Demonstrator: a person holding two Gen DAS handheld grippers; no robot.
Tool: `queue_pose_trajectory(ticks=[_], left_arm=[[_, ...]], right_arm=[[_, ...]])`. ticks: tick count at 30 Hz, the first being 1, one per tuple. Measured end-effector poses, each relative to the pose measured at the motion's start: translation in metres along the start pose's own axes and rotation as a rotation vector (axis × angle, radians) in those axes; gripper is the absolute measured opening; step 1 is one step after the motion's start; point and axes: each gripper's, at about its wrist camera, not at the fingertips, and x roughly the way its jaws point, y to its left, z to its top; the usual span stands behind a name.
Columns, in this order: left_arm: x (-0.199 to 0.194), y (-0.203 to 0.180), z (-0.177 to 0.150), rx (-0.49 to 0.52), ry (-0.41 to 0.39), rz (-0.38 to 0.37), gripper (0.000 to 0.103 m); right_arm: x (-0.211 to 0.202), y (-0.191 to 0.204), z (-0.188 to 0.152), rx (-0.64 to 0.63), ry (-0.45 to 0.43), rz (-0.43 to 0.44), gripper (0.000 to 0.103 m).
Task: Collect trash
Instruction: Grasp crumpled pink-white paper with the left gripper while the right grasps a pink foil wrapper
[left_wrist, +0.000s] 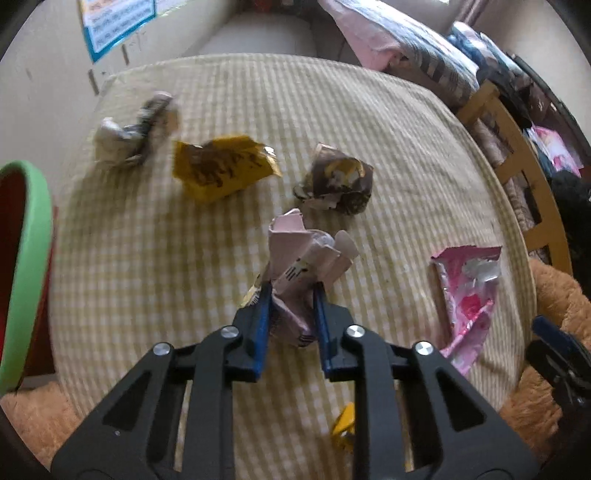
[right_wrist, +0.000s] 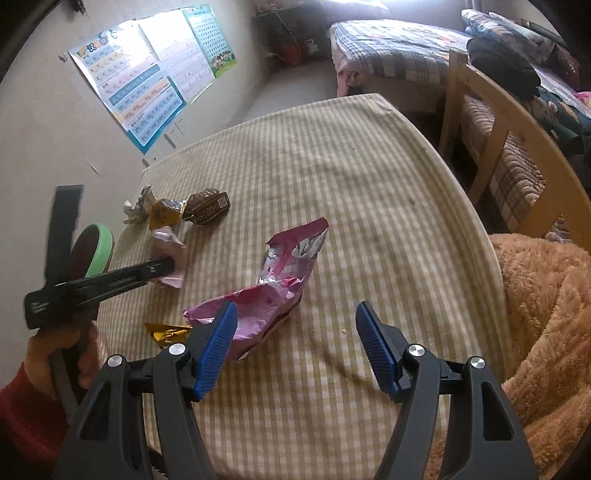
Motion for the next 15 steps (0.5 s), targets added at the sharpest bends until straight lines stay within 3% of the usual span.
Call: queue_pose_trajectory(ticks=[5,11,12,13,15], left_arm=[[-0.028,0.010,-0.016,-0.003,-0.035,0.040,0.021],[-0.031,0.029,-0.038,-0.103,0.001,0.019,0.022],[-0.029,0.031,-0.040,-0.118,0.007,0.019,0.027],[-0.029,0.034,-0.042,-0.130,0.010,0.022,0.040],[-0.032,0.039,-0.043,-0.155,0.003,0.011,0.048]], right_arm=[[0.018,-0.005,0.008,0.095,0.061,0.072,0.065],[0.046,-0.002,0.025,0.188,0.123,0.122,0.071],[0.052,0.000,0.026,0.200,0.143,0.131,0.071],[0.057,0.002,0.026,0.200,0.155,0.131,0.071],[0.063,0.006,0.023,0.185,0.175,0.123,0.070]])
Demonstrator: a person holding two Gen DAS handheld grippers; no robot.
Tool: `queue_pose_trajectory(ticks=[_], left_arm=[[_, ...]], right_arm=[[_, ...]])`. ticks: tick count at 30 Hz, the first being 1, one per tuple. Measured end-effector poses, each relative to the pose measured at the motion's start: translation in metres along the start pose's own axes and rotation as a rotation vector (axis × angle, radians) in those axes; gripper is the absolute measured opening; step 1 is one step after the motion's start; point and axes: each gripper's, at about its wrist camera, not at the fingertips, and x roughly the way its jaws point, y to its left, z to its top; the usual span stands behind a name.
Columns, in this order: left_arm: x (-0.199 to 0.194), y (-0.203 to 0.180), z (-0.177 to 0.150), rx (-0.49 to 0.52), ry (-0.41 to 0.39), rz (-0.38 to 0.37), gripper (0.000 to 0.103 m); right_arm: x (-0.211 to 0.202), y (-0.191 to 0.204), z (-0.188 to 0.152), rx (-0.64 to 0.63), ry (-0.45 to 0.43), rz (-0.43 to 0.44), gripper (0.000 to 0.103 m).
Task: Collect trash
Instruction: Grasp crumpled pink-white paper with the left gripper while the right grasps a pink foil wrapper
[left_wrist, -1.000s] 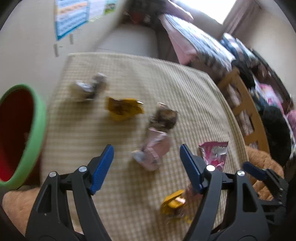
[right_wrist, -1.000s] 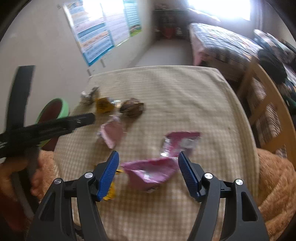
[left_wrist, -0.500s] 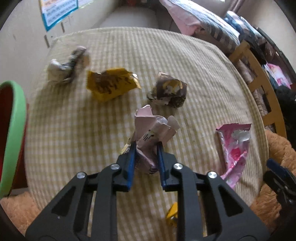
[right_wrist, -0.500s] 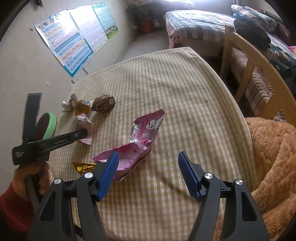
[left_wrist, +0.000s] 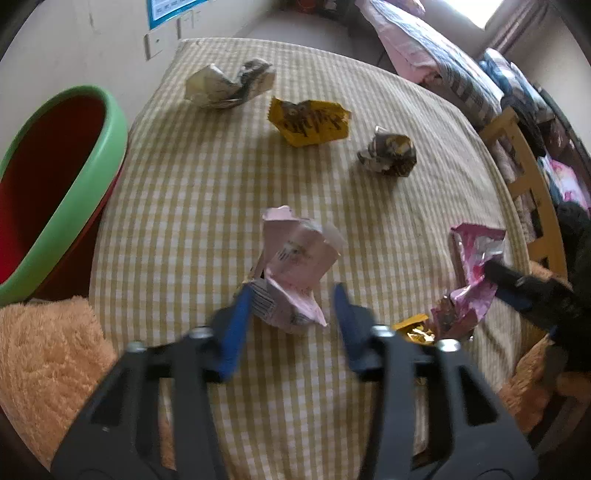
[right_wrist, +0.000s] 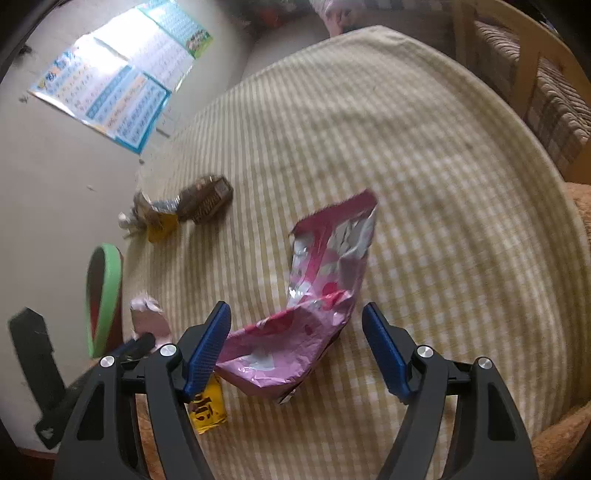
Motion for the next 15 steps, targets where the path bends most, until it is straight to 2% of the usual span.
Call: queue_pose_trajectory(ticks=[1,2,3,4,6,11,13,15], left_arm=[[-0.002,0.001,0.001,-0.003,-0.008,-0.009,0.048],[-0.004,0.001,0.002,0.000,-0.012,-0.009,0.050],[-0.004,0.001,0.004,0.004,-0.019,-0.005,0.054],[-0.004,0.001,0.005,0.005,-0.027,-0.001,0.055],[0.000,0.003,0.008,-0.002,-0.025,-0.005,0.055],[0.013,0.002,0.010,0.007,0.003,0.004,0.053],[0.018,0.004,0.009,-0.004,0.014,0.005,0.035],[0.019,0.005,0.010,-0.010,0.010,0.000,0.034]], right_arm=[[0.001,0.002,-0.002,-0.005,0.000,-0.001,0.069],[0.000,0.004,-0.003,-0.020,-0.004,0.001,0.061],[0.000,0.006,-0.004,-0.035,-0.007,-0.001,0.049],[-0.001,0.009,-0.004,-0.054,-0.011,-0.005,0.044],[-0.002,0.016,-0.003,-0.106,-0.021,-0.021,0.028],[-0.003,0.021,-0.005,-0.164,-0.033,-0.041,0.025],[-0.001,0.023,-0.006,-0.166,-0.033,-0.035,0.023],[-0.002,0.025,-0.005,-0.169,-0.039,-0.027,0.021]])
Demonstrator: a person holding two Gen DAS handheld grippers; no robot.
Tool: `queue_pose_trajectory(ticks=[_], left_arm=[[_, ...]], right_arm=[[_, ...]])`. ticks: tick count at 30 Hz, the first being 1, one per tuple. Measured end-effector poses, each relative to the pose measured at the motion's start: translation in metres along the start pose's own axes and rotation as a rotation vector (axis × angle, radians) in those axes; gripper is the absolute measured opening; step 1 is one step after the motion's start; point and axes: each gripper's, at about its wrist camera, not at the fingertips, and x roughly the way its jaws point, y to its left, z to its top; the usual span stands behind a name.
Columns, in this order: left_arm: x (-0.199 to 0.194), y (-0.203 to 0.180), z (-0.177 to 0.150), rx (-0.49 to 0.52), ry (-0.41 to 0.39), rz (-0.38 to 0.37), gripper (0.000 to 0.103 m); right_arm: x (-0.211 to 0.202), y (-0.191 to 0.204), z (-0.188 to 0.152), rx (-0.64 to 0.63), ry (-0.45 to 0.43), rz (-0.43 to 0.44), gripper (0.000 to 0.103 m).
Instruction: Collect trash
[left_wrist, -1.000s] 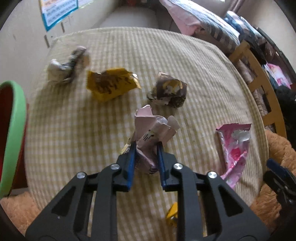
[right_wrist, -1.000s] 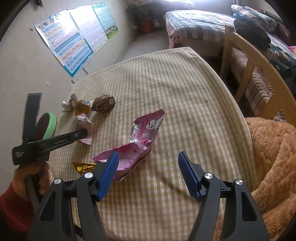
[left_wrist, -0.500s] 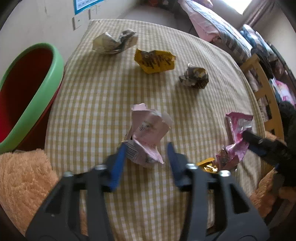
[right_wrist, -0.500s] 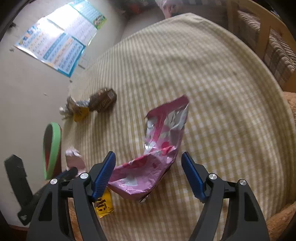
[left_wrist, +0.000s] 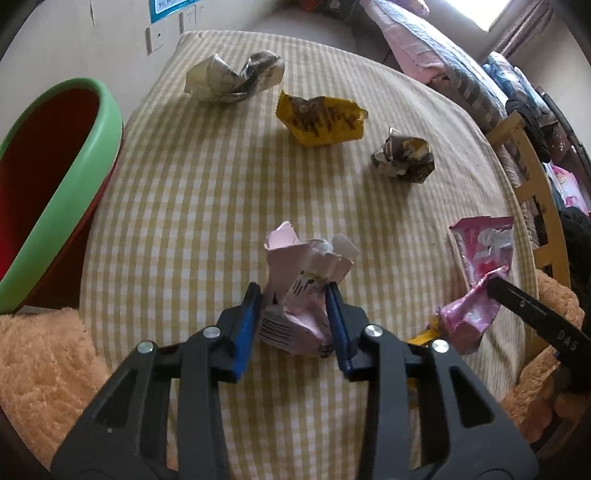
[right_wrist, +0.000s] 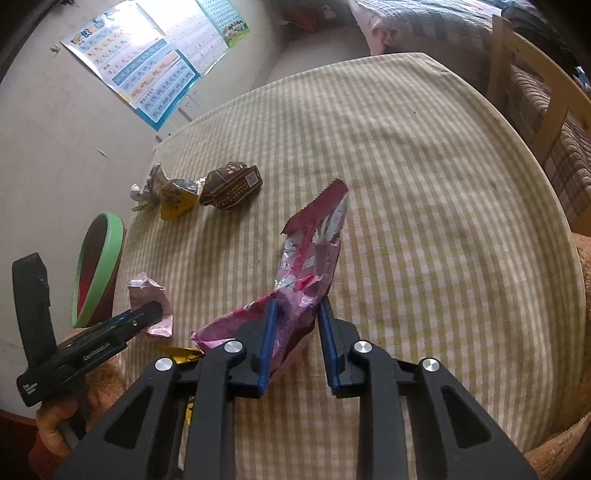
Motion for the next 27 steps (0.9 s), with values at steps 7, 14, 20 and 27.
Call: queue_pose_trajectory(ticks=[7,14,20,27], left_arm=[[-0.034,0.003,0.004,-0.030,-0.108,-0.007,0.021],[-0.084,-0.013,0.011,0.022,-0.242,0.026,0.021],[-0.113,-0.015,0.017,0.038,-0.313,0.054,0.021],[-0.134,-0.010,0.021,0.025,-0.355,0.054,0.022]], right_arm=[[-0.028,0.015,0.003,-0.037,-0.105,0.024,0.021],[-0.046,0.050,0.011,-0.113,-0.177,0.052,0.021],[-0.063,0.070,0.017,-0.175,-0.225,0.051,0.021],[-0.075,0.079,0.024,-0.200,-0.257,0.051,0.021]])
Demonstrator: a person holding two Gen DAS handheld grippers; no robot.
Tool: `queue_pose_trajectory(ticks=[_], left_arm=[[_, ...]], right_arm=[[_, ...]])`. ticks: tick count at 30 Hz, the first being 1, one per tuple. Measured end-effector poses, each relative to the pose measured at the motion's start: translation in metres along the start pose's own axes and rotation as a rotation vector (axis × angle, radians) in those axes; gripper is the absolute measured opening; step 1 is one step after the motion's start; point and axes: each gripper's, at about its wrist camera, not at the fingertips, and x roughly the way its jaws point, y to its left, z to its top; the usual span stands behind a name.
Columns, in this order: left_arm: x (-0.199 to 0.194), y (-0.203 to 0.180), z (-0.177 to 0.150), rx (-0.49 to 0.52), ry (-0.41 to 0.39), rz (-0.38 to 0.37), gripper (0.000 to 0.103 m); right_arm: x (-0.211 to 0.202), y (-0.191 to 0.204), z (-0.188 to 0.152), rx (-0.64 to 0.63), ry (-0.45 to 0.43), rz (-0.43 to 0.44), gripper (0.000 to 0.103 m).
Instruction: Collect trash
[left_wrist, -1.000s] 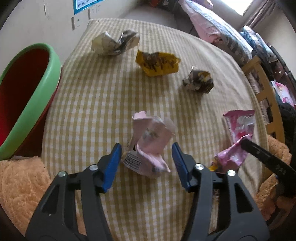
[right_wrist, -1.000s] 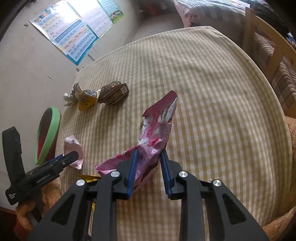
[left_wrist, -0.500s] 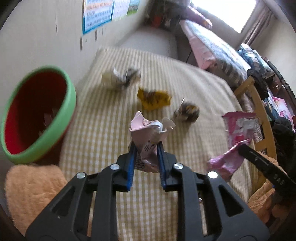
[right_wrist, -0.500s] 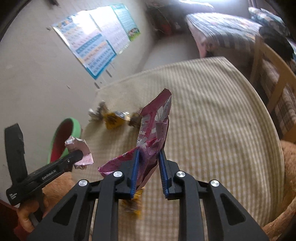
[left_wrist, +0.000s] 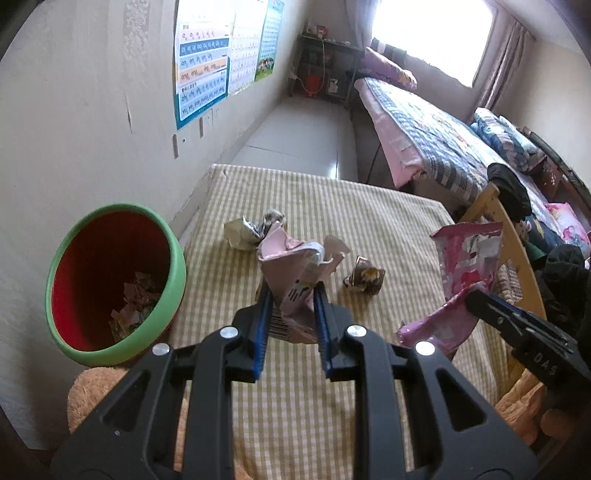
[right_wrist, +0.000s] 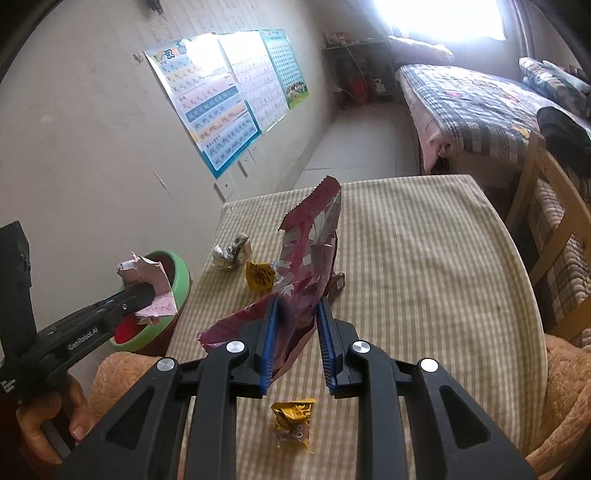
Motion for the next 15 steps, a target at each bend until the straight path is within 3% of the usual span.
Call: queue_pose_trajectory(ticks=[15], left_arm=[[-0.006,0.011,0.001,-0.024,-0.023,0.017,0.022]], right_arm=[[-0.001,0.017,0.005,-0.029,-0.016,0.009,0.021]])
